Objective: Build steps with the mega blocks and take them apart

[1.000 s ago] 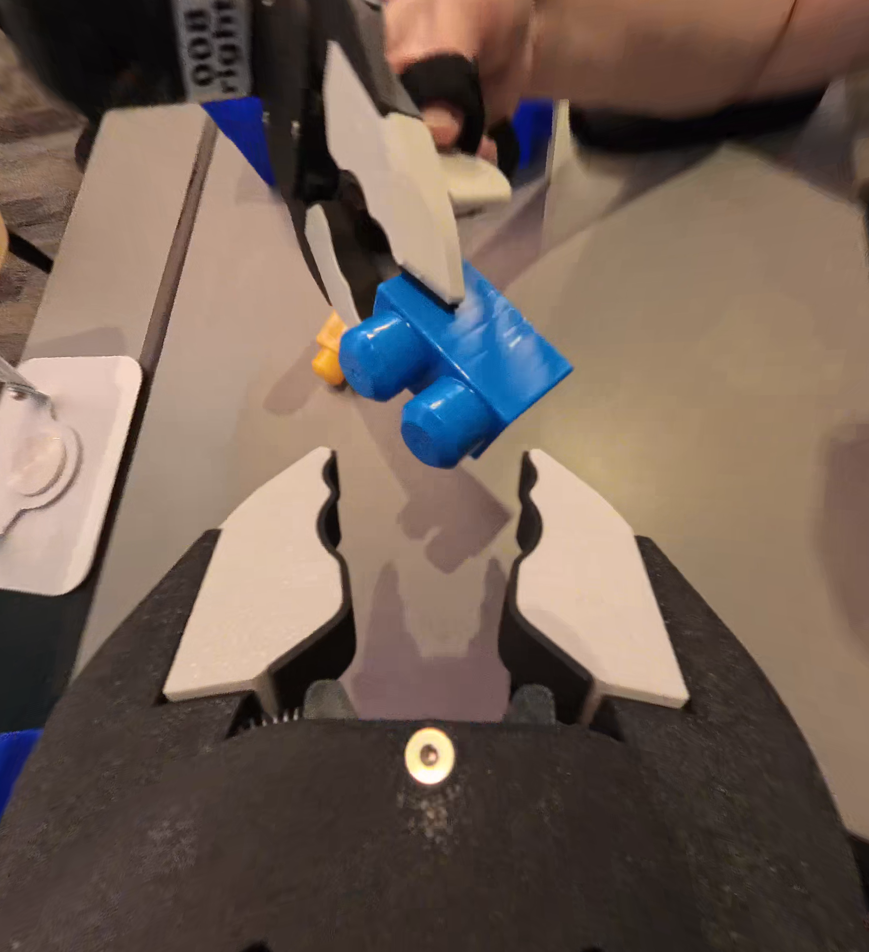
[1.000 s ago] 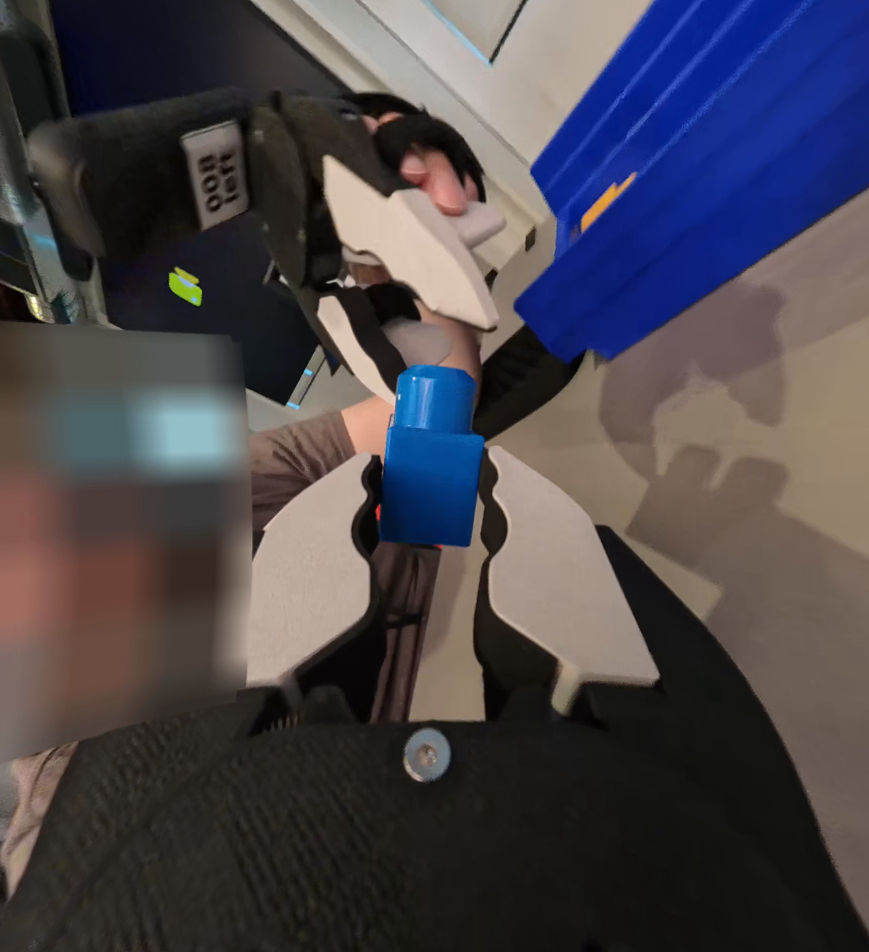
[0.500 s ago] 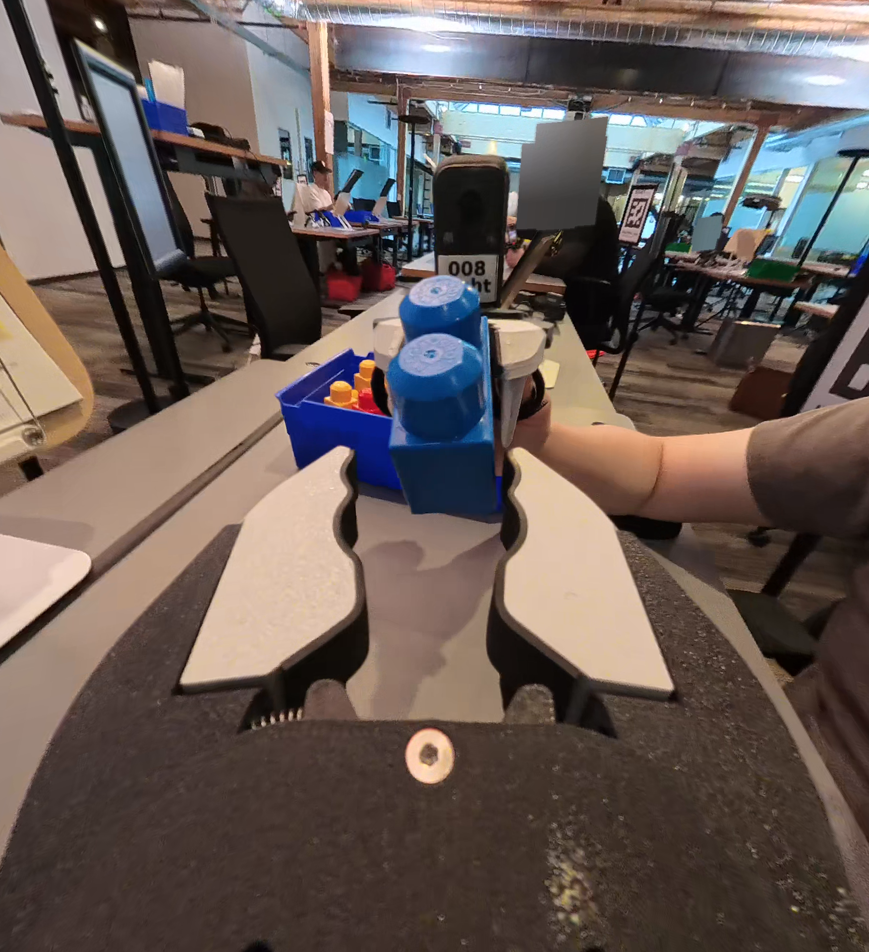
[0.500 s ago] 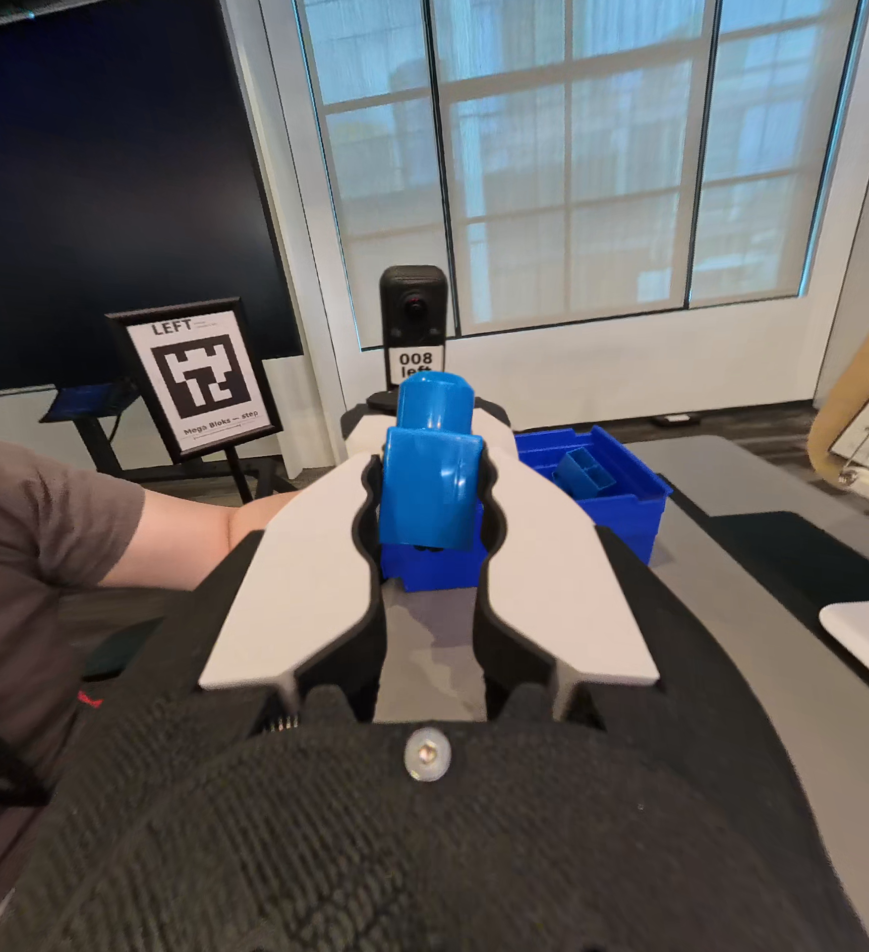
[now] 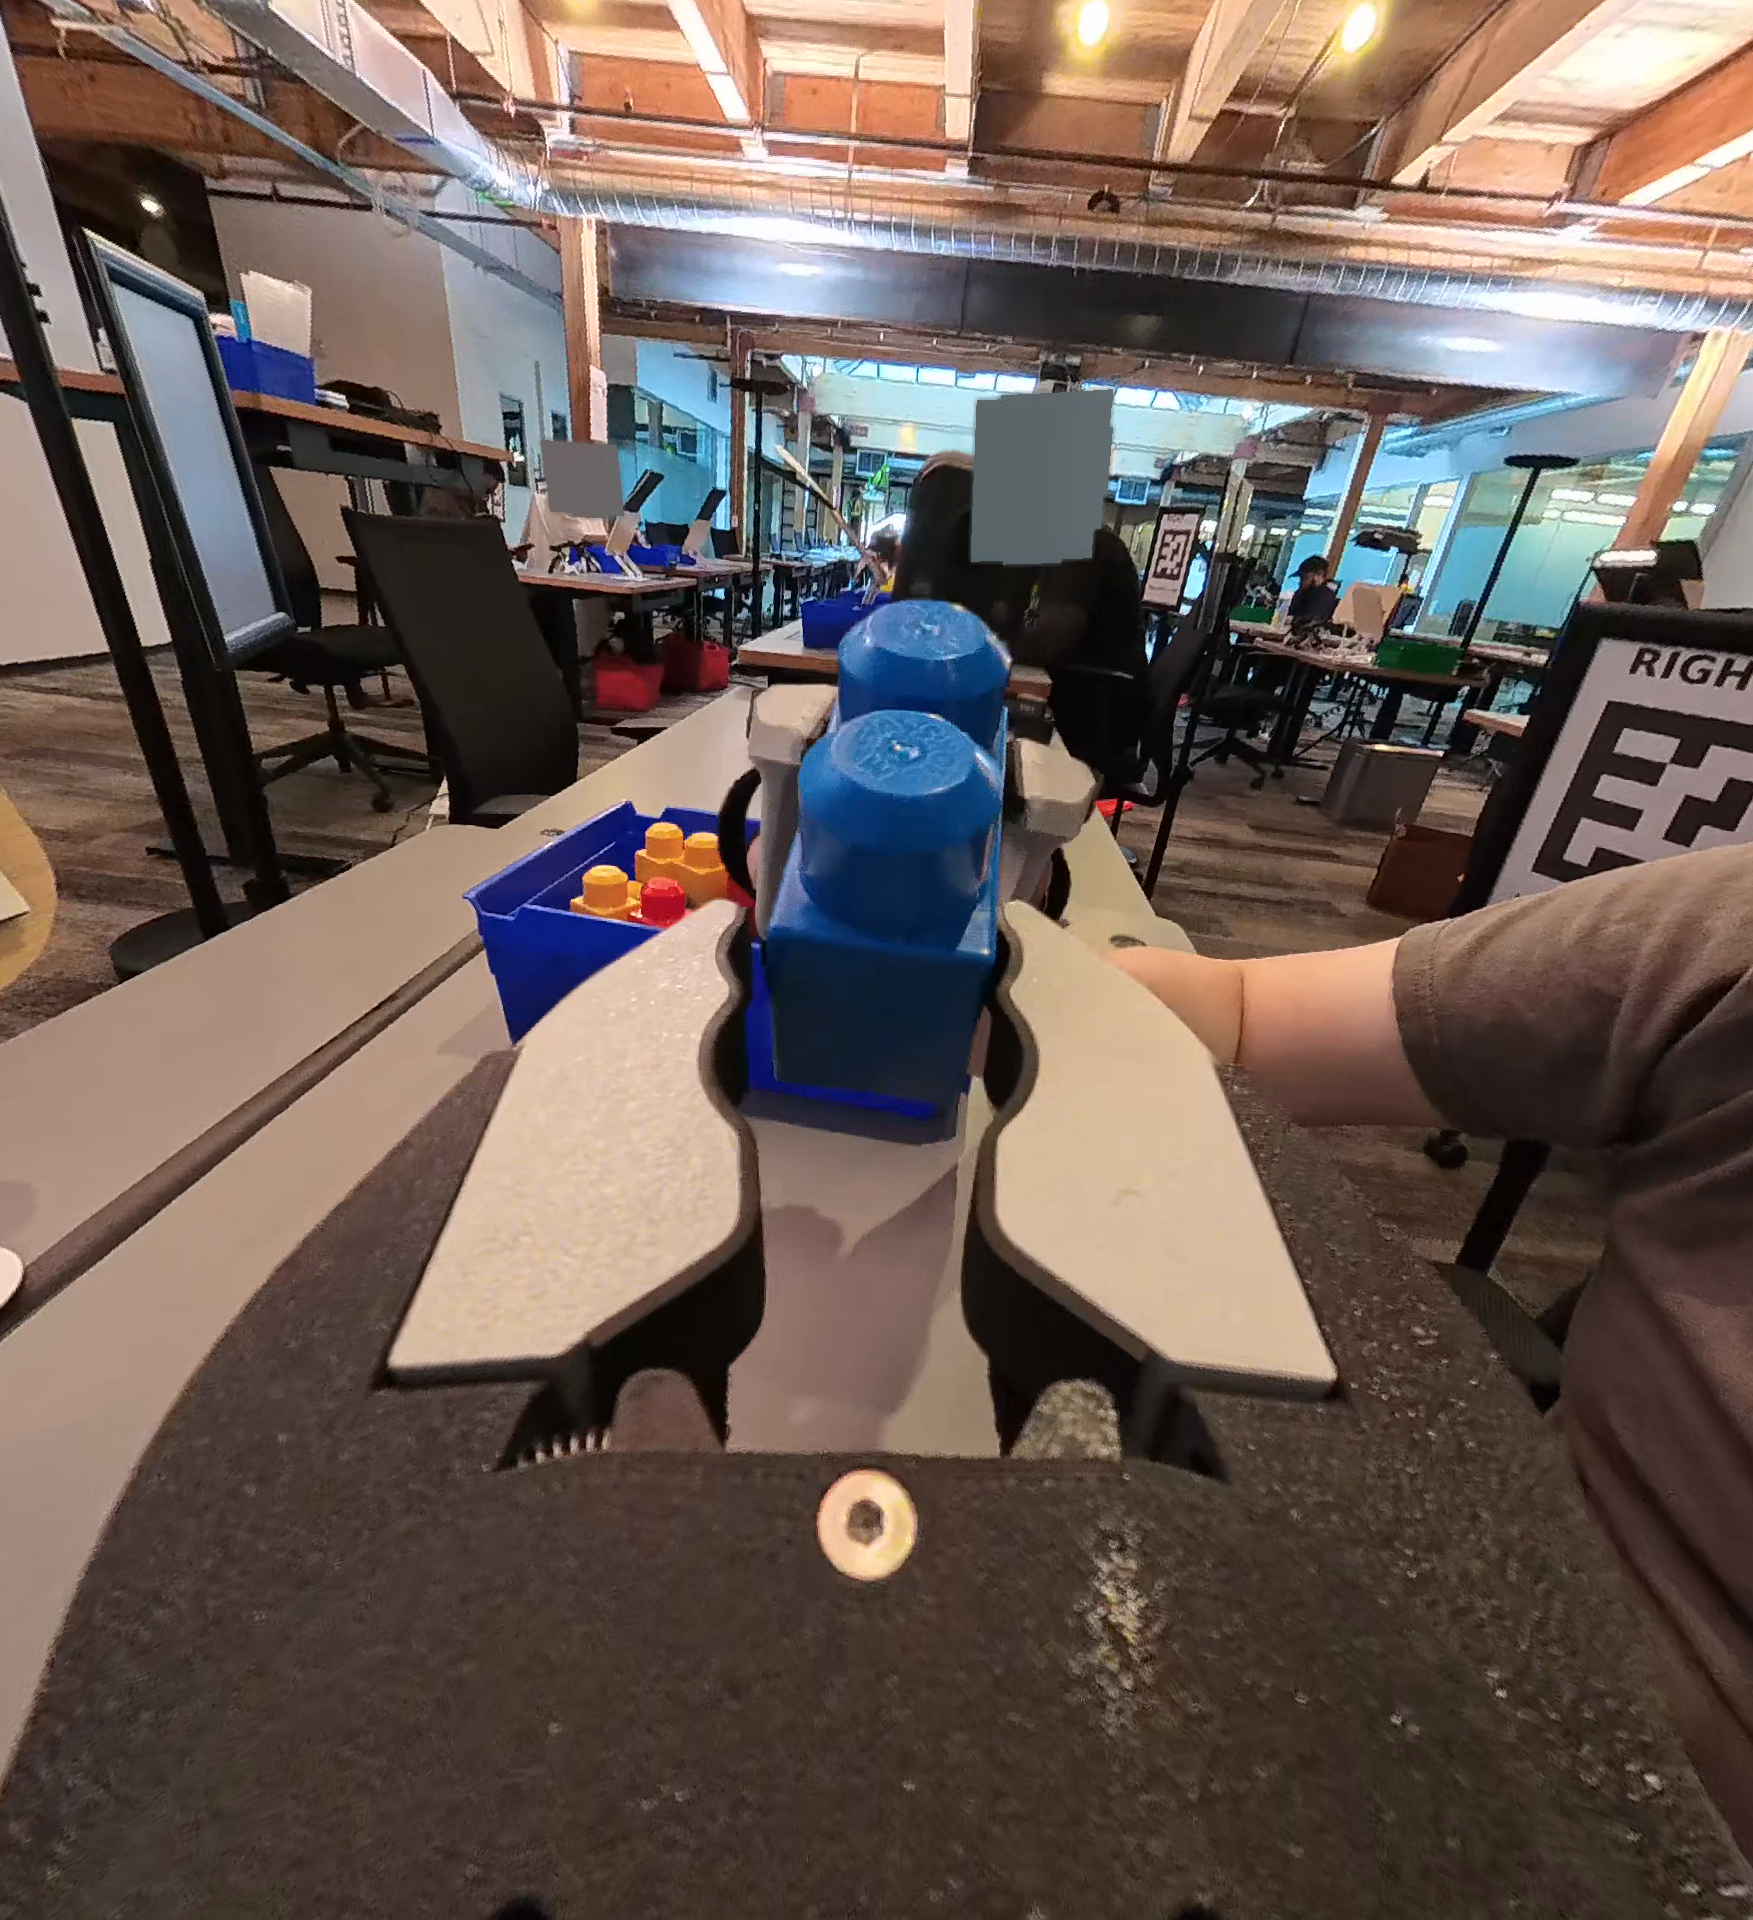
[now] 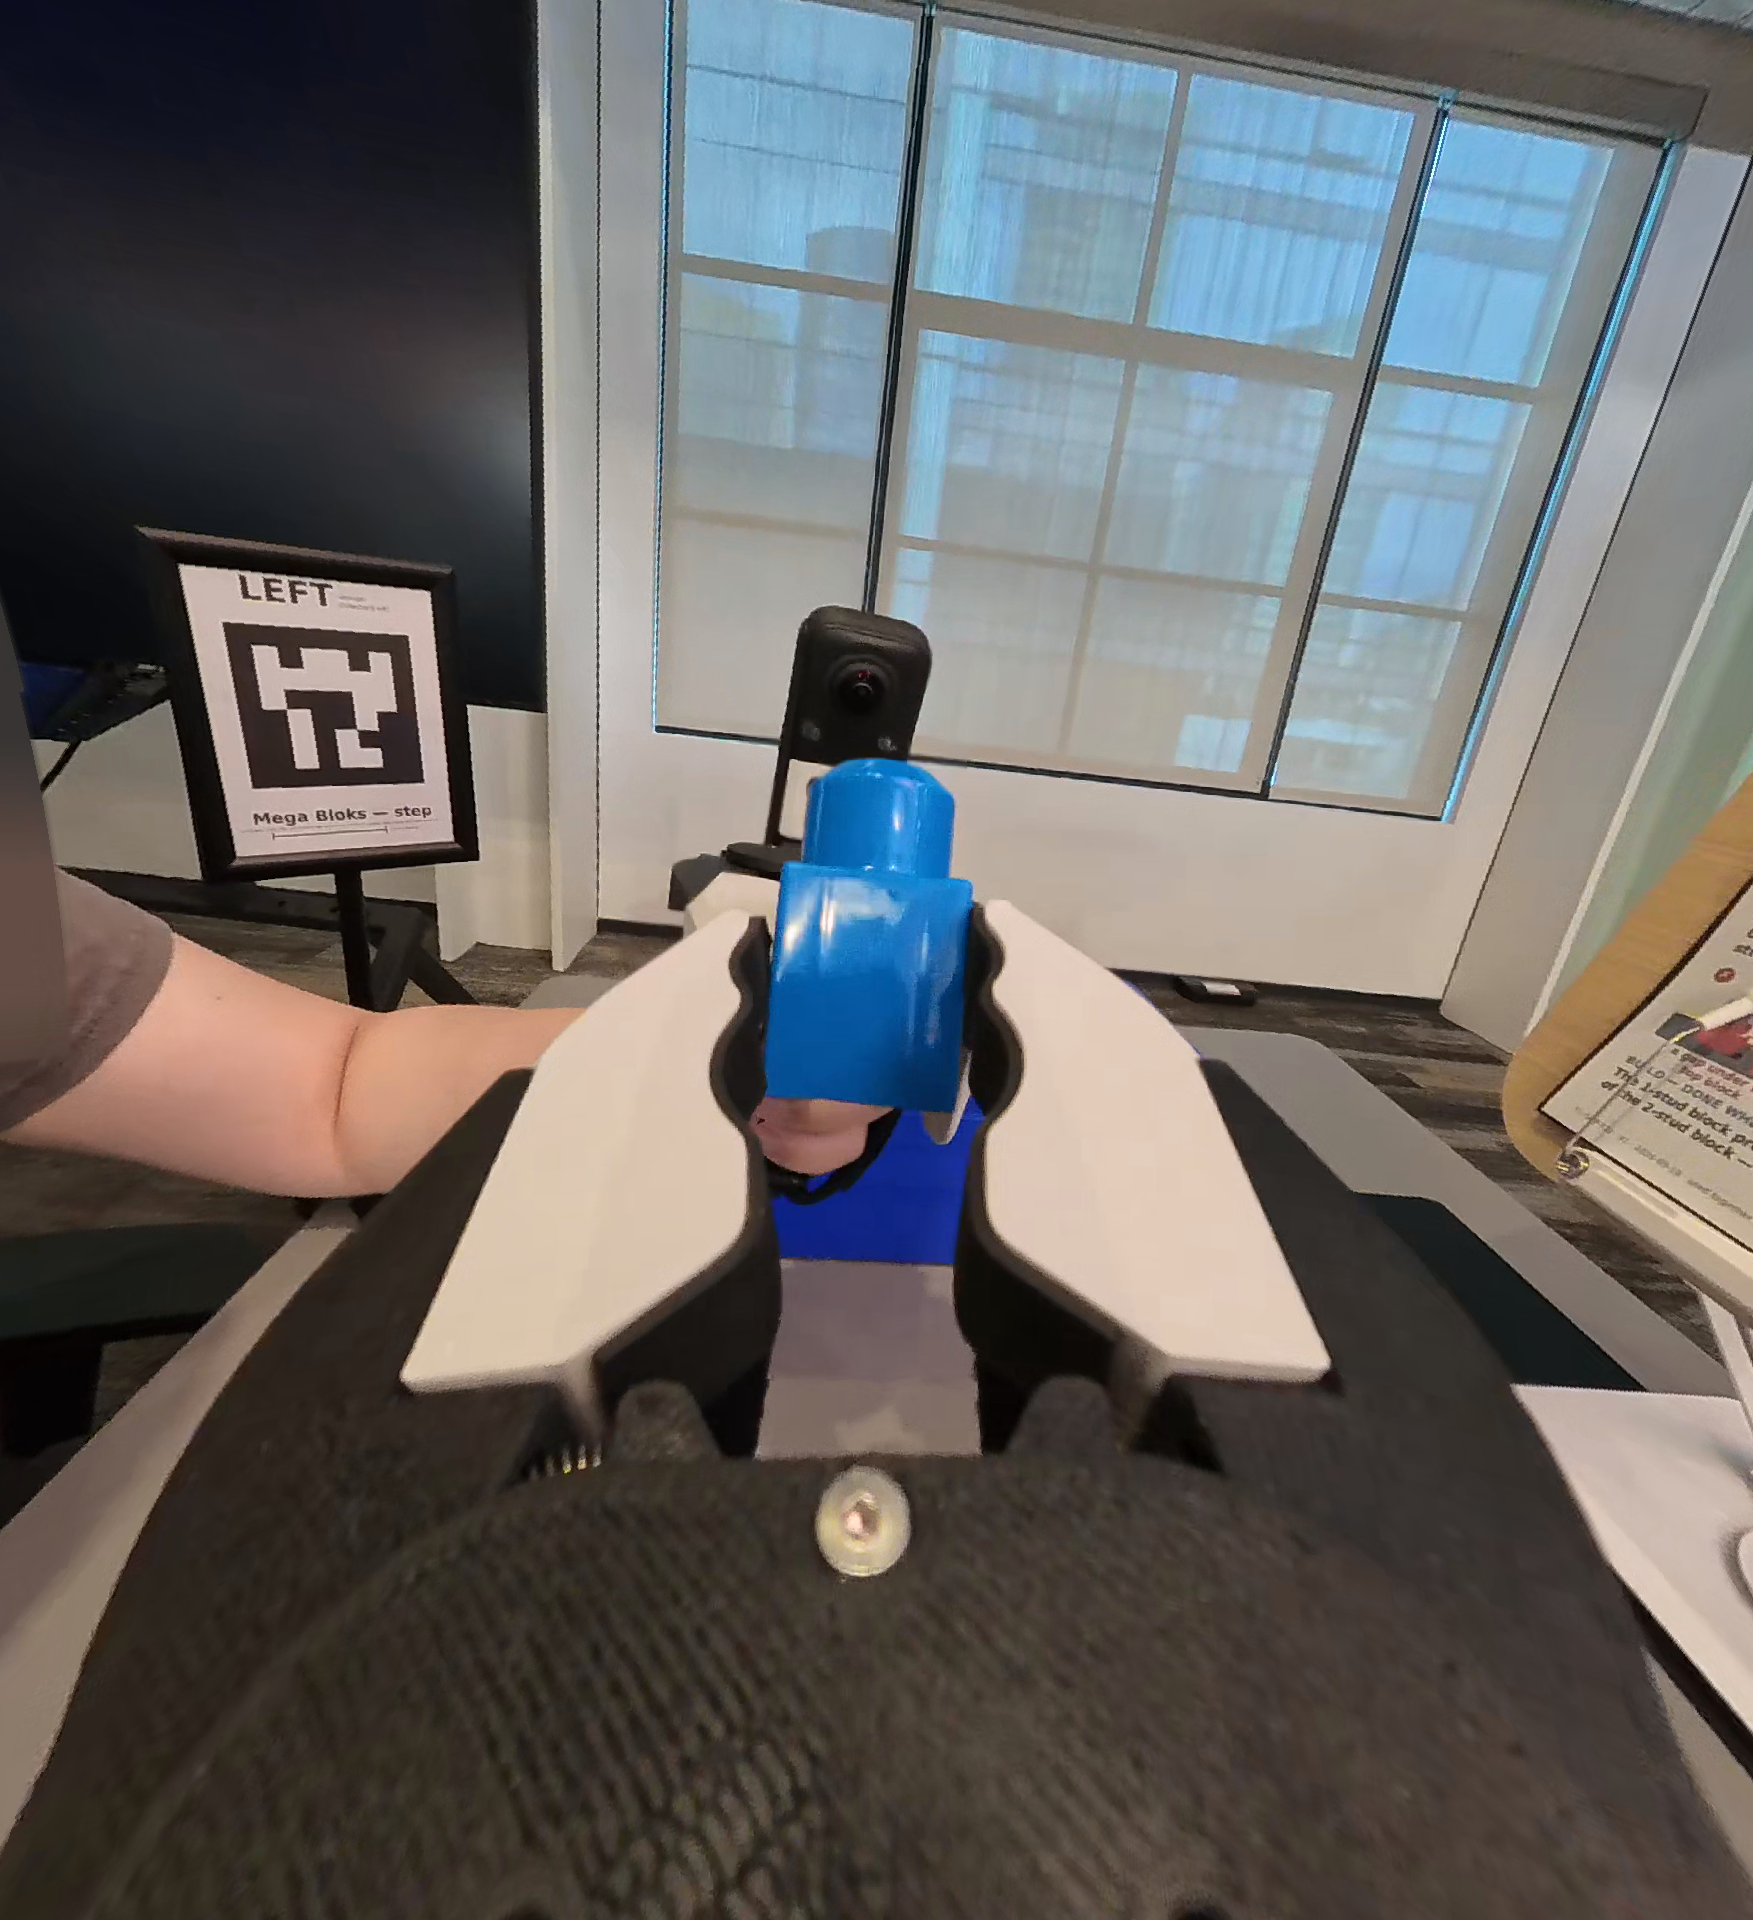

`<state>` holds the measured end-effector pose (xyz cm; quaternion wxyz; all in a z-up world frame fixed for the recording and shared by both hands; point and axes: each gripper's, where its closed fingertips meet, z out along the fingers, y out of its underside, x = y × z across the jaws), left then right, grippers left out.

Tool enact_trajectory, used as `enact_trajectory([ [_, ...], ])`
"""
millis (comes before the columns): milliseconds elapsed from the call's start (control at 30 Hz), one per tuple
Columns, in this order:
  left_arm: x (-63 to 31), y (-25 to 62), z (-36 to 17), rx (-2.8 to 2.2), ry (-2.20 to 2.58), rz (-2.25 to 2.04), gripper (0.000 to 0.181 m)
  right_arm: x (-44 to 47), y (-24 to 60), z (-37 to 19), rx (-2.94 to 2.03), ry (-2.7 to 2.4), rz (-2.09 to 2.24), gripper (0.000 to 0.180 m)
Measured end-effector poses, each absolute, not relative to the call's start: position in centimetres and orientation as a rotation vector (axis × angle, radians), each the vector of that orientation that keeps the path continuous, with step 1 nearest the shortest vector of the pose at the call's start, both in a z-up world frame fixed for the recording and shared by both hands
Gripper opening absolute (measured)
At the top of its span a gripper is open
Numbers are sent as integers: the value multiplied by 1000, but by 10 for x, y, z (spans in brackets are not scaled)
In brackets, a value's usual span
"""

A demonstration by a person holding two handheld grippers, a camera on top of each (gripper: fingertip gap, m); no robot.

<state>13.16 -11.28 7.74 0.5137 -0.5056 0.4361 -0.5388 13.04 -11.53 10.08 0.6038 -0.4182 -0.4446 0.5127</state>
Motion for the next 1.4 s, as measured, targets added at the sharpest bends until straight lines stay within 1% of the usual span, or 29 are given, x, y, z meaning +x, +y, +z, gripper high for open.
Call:
enact_trajectory([
  [100,131,-113,78,-1220,1031,-1344,44,133,-115,105,-952,-999,1203,37],
  [200,133,-113,77,-1221,1018,-1377,49,133,-116,106,-944,-988,1217,37],
  [333,135,-117,79,-1210,1006,-1446,41,134,-115,107,-932,-954,1249,37],
  [1400,135,-116,81,-1232,1008,-1351,37,133,-113,104,-929,-919,1302,37],
])
